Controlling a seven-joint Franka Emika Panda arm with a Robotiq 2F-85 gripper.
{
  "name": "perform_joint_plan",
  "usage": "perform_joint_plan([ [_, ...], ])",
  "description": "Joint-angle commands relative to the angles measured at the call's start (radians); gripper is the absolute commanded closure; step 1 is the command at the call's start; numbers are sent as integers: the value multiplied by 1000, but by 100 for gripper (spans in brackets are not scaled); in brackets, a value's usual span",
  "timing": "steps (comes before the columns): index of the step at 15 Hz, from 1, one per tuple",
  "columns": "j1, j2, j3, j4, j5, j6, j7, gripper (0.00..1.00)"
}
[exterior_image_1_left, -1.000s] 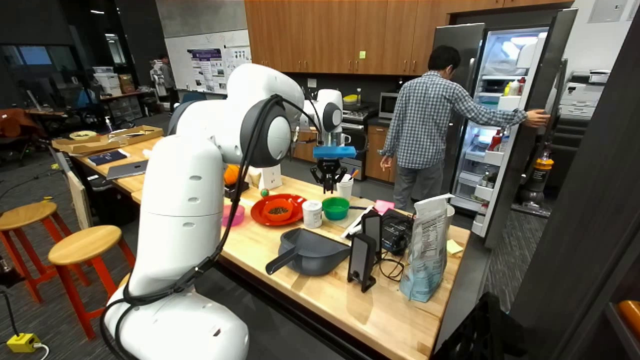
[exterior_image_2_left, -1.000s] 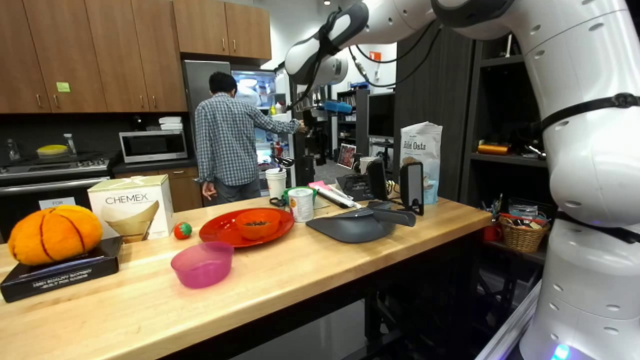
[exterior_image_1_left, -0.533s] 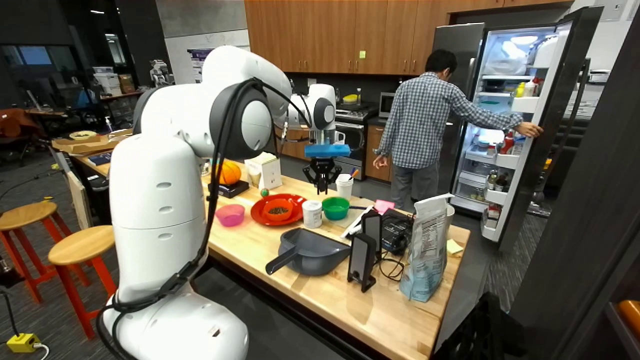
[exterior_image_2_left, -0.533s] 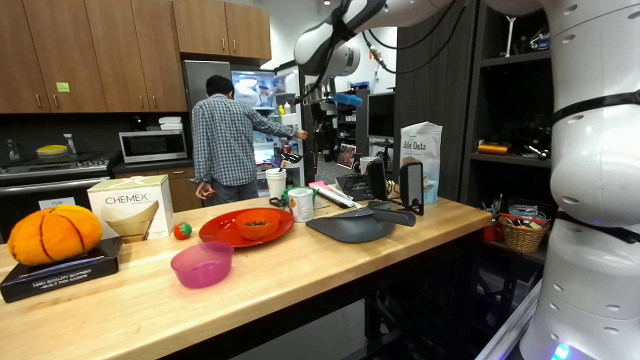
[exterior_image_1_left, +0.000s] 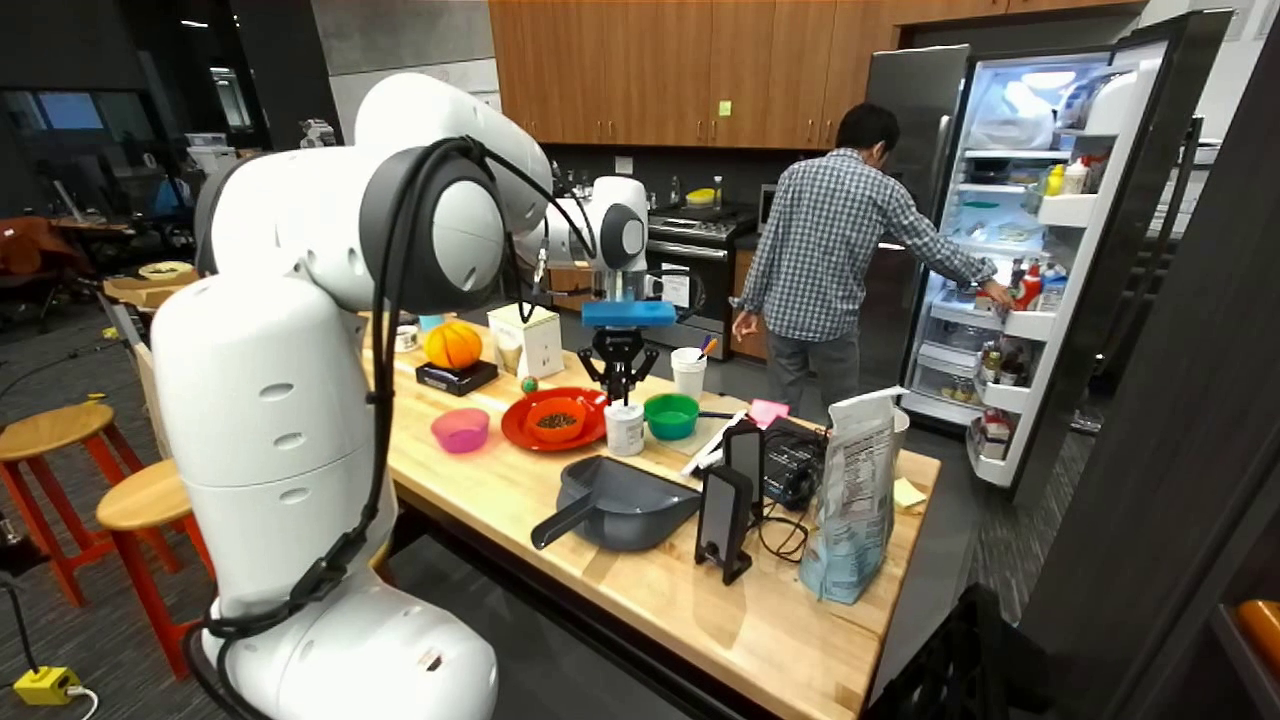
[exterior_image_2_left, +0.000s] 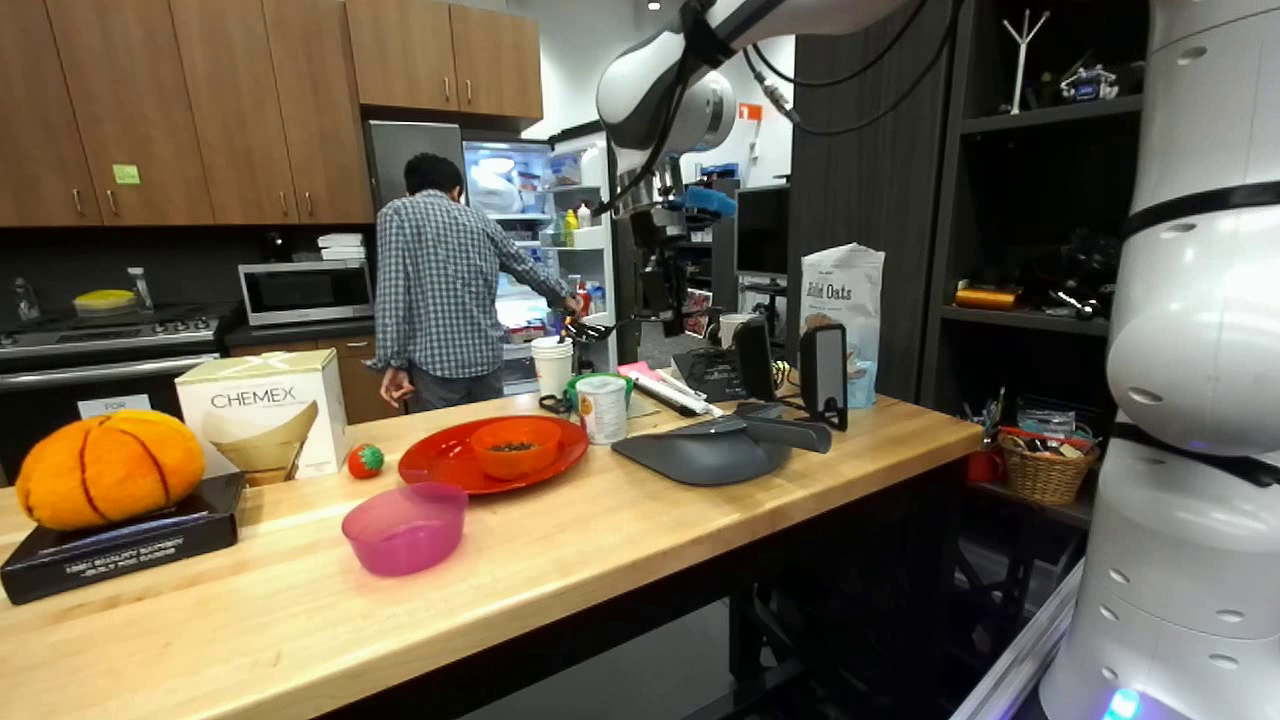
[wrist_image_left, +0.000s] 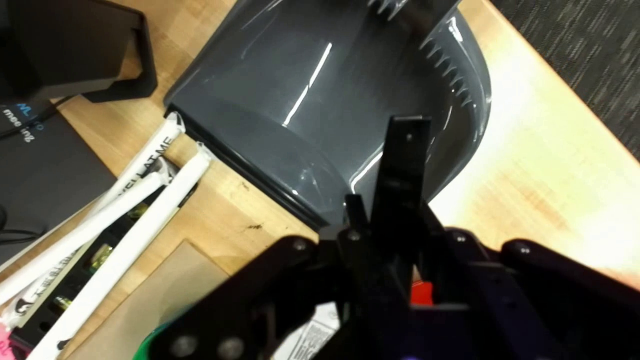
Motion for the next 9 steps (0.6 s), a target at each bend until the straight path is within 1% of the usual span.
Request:
perform_joint_plan([
  [1,8,-69,2,-79,32,-3,-30,94],
  [9,33,-71,11,-106,67,-15,-62,94],
])
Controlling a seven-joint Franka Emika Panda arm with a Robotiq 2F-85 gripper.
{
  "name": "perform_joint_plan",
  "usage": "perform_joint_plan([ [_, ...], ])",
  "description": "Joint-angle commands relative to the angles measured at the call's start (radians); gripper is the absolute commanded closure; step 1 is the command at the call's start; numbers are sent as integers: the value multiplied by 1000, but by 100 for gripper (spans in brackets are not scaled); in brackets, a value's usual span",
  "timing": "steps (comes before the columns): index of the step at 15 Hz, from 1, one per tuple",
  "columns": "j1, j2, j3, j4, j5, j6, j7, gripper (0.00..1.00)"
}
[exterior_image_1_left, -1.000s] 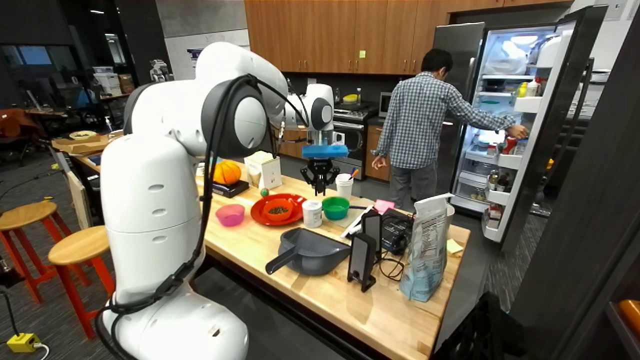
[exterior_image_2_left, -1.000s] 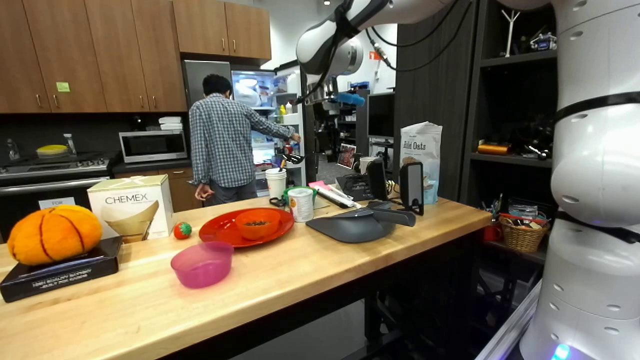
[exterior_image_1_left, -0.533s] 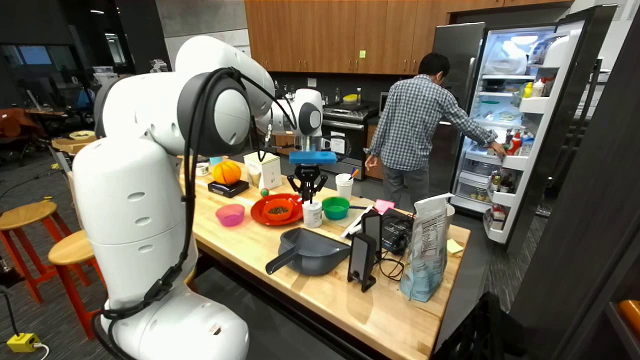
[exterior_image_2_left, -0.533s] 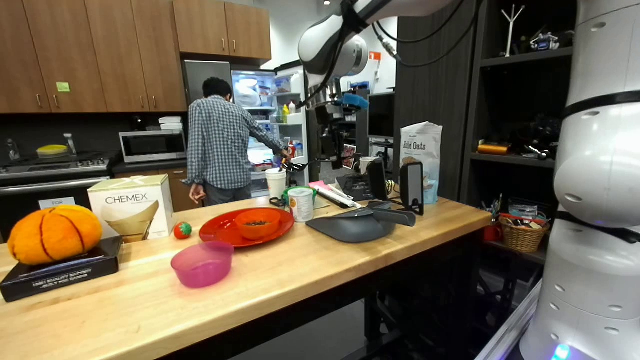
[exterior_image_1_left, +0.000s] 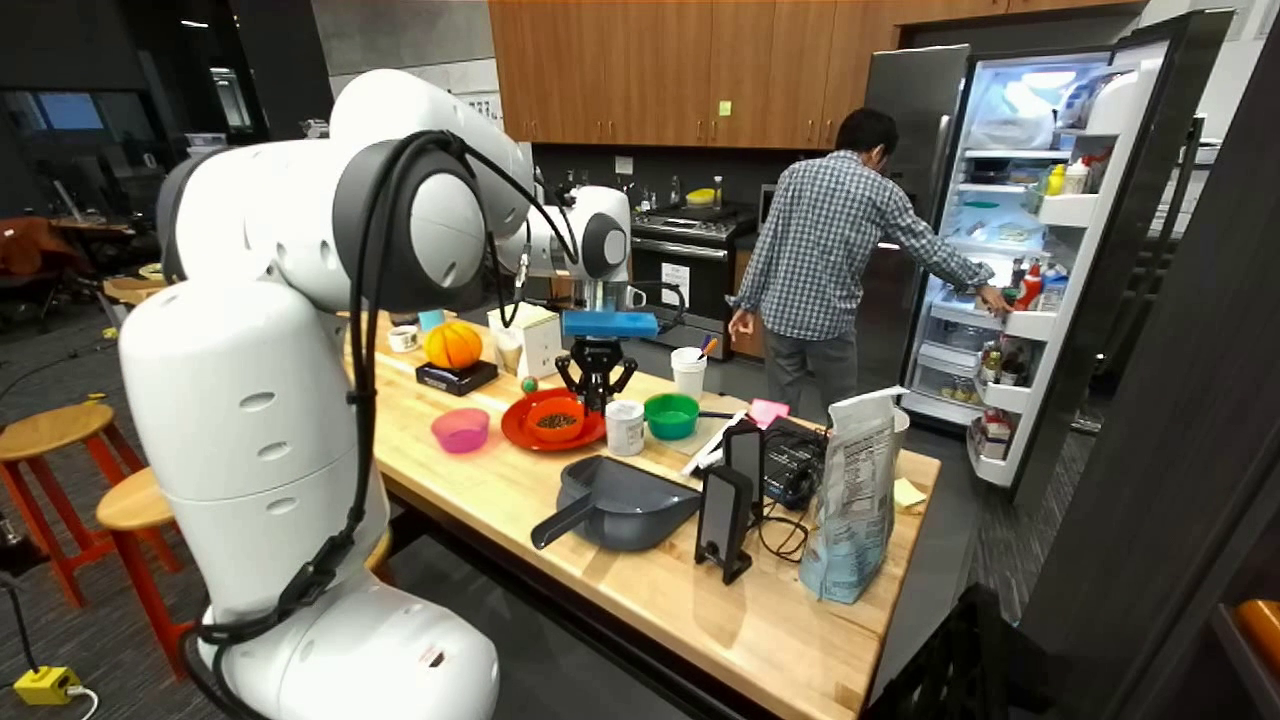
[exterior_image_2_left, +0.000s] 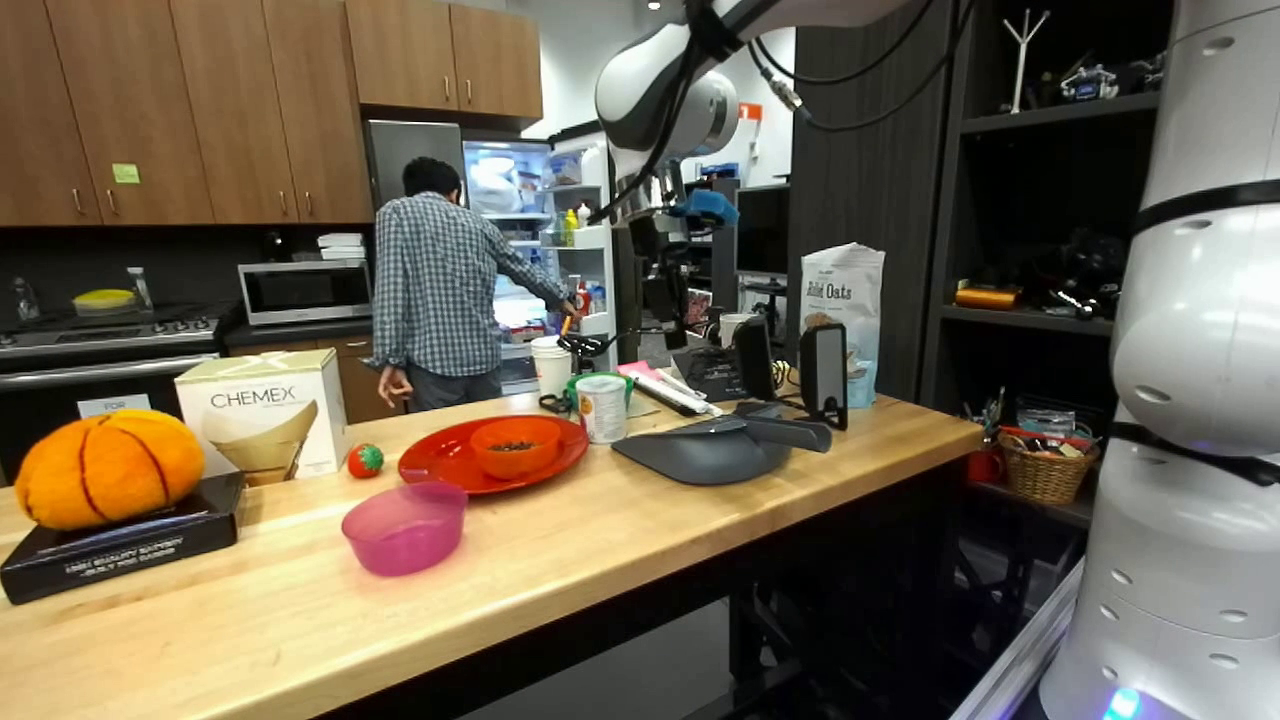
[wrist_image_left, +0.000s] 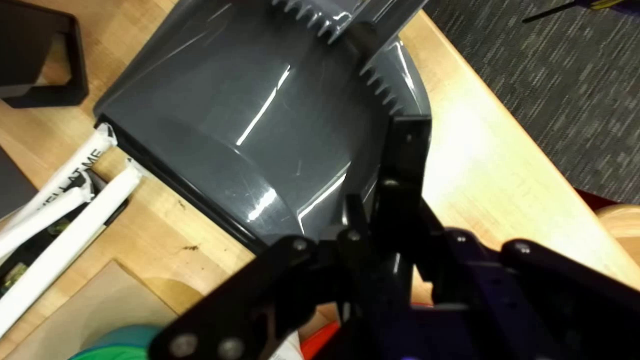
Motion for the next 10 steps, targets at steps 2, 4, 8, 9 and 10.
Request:
perform_joint_plan([
  [2,10,-9,6,-25,43,-7,-23,94],
  [4,15,6,12,-22,41,-8,-18,94],
  [8,18,37,16,-17,29,-30,-20,94],
  [9,17,45,17,-16,20,-38,-20,94],
  [10,17,52,17,-15,12,-45,-16,94],
])
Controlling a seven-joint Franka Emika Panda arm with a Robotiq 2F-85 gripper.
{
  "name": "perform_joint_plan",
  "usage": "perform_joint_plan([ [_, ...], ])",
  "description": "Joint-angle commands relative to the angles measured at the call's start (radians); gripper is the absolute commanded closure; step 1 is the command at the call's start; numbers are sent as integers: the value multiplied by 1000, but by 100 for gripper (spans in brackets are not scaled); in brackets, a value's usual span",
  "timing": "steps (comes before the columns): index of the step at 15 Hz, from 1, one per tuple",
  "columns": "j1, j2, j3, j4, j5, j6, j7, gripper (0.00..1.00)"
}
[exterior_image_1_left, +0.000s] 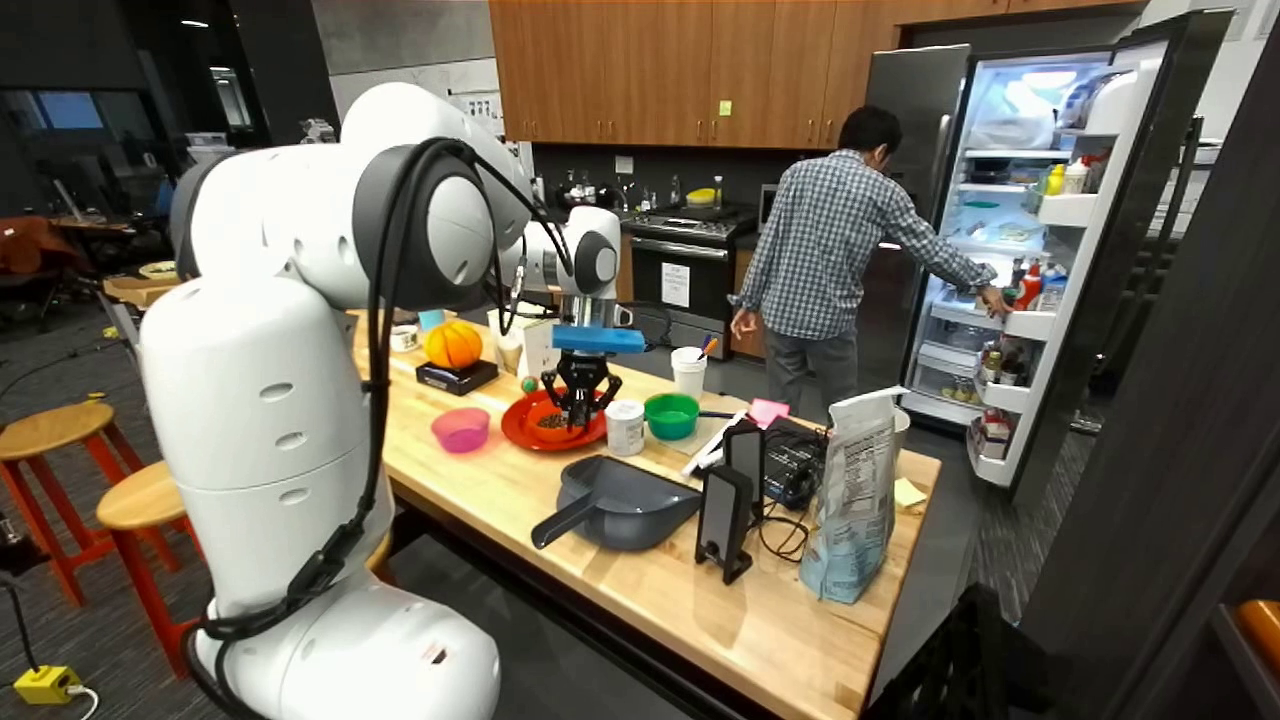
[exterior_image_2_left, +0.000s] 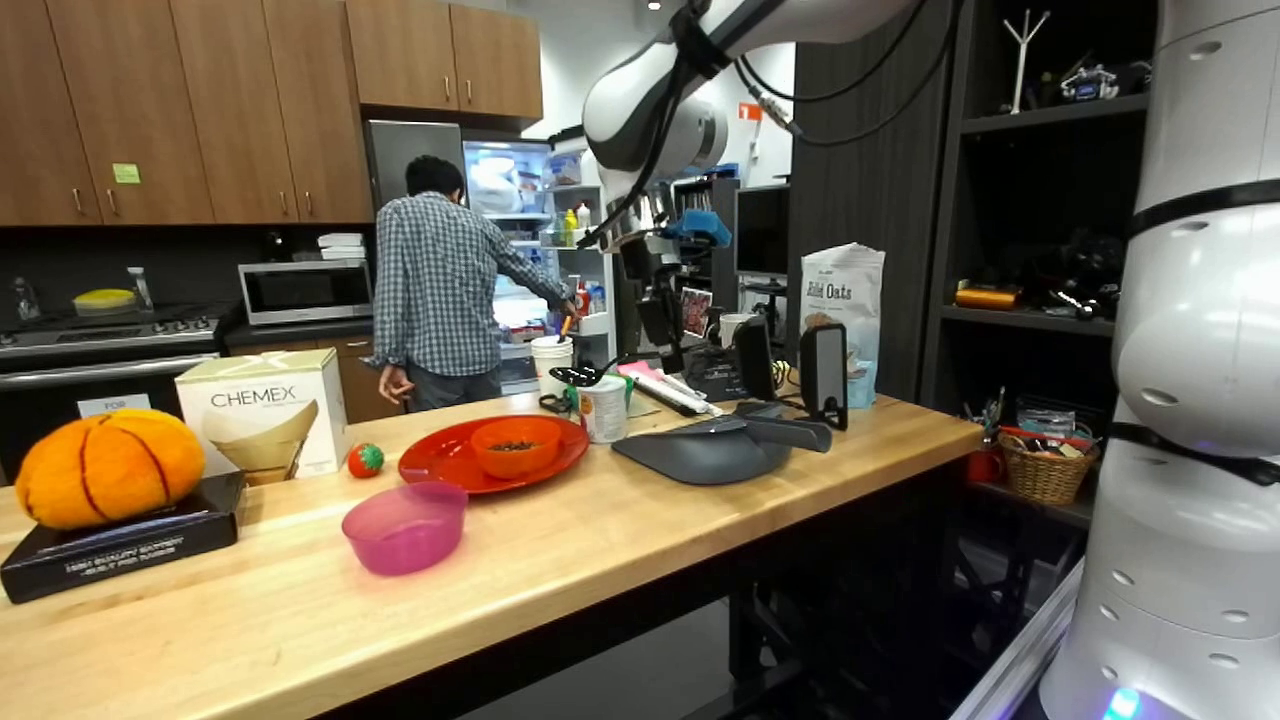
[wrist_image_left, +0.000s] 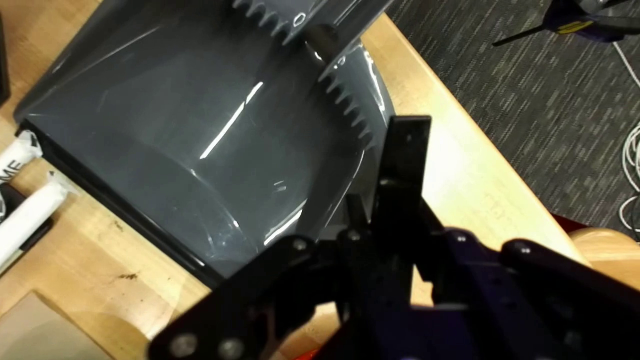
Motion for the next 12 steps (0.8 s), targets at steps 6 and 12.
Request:
perform_joint_plan([
  [6,-4,56,2,14,-81,-65,-15,94],
  [12,3,65,11,40,-155,-72,-16,94],
])
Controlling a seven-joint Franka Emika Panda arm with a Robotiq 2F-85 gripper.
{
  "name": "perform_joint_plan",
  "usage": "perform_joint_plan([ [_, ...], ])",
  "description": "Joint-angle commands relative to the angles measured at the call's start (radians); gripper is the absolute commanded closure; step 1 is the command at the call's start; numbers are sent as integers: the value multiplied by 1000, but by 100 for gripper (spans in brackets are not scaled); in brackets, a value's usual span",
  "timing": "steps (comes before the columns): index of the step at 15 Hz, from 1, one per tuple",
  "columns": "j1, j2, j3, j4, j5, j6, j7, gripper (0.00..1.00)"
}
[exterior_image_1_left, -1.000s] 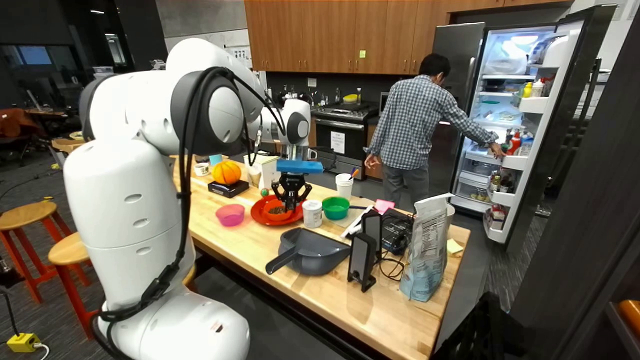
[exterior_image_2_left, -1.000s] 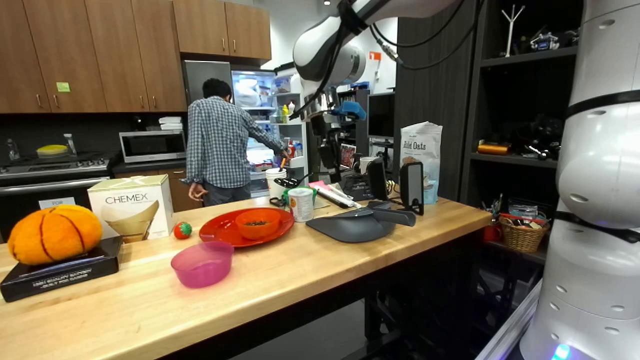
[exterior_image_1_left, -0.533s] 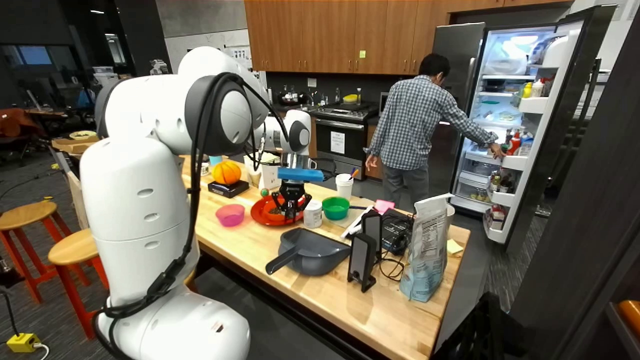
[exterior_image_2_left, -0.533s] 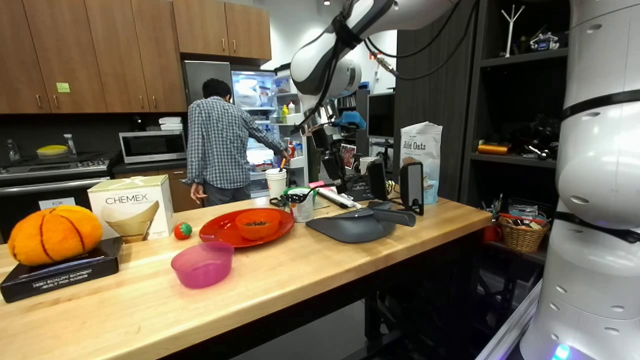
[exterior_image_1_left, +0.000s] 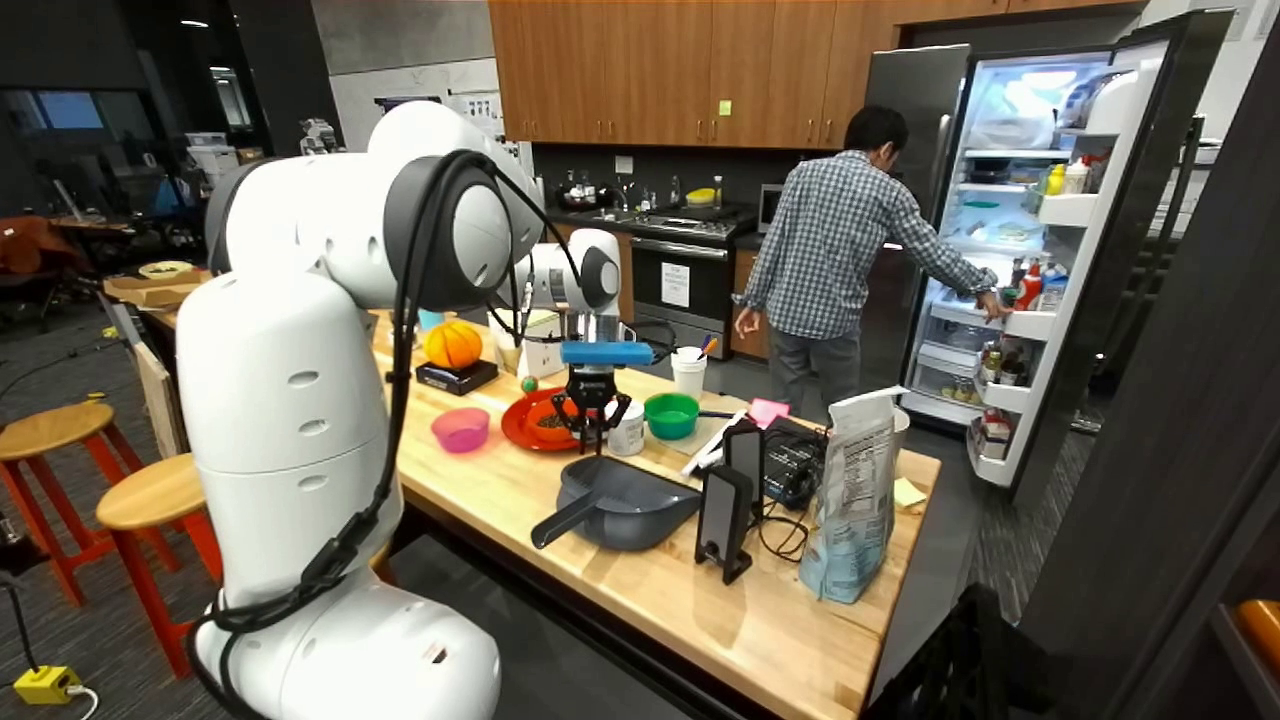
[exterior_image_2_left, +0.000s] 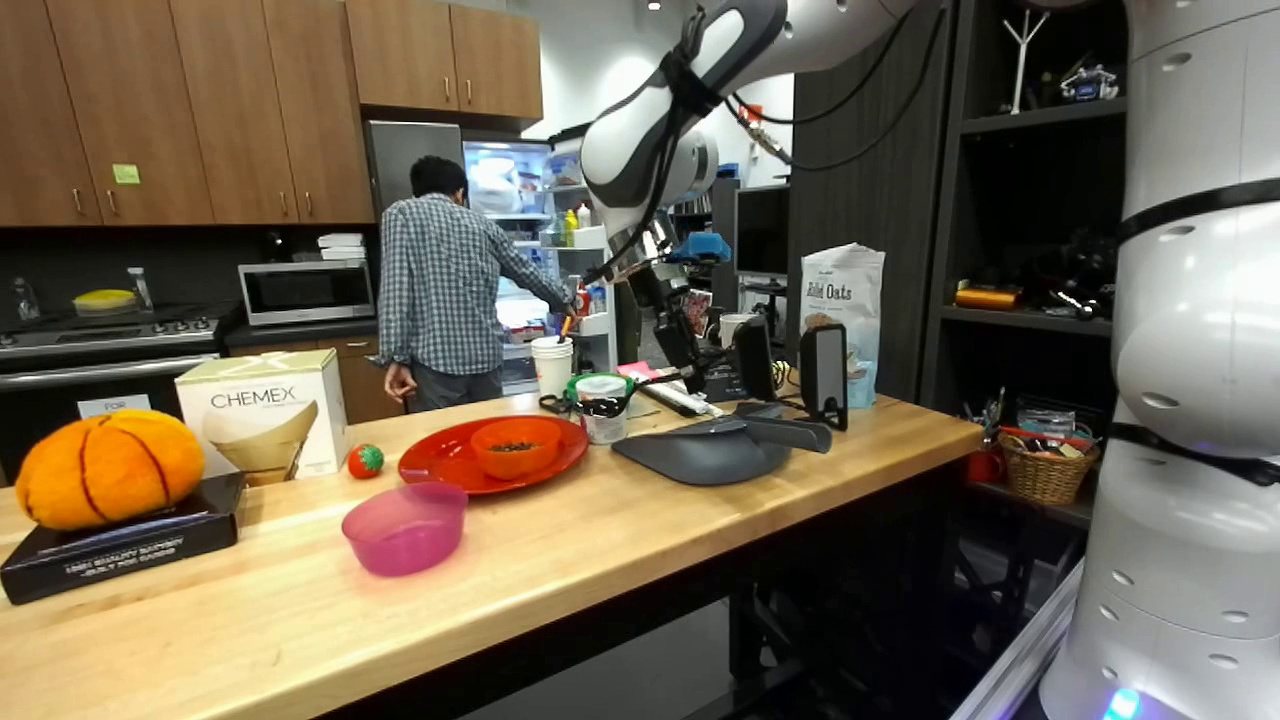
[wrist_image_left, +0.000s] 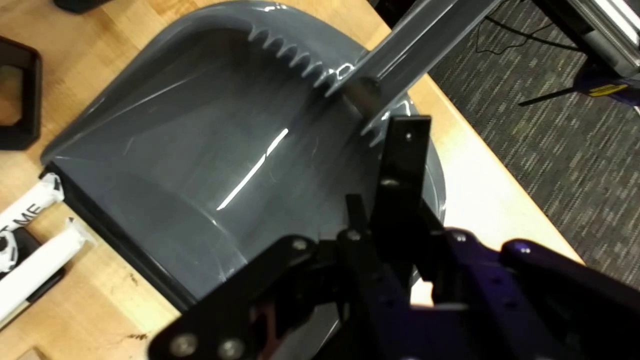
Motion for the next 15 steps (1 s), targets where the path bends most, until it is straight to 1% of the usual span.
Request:
perform_joint_plan([
  [1,6,7,10,44,-53,-35,-18,94],
  [7,22,43,26,113,-156,-87,-40,94],
  [10,25,68,30,138,-215,-94,-45,94],
  [12,26,93,30,168,-238,-93,-41,94],
  [15,26,134,33,226,-243,-88,-40,94],
])
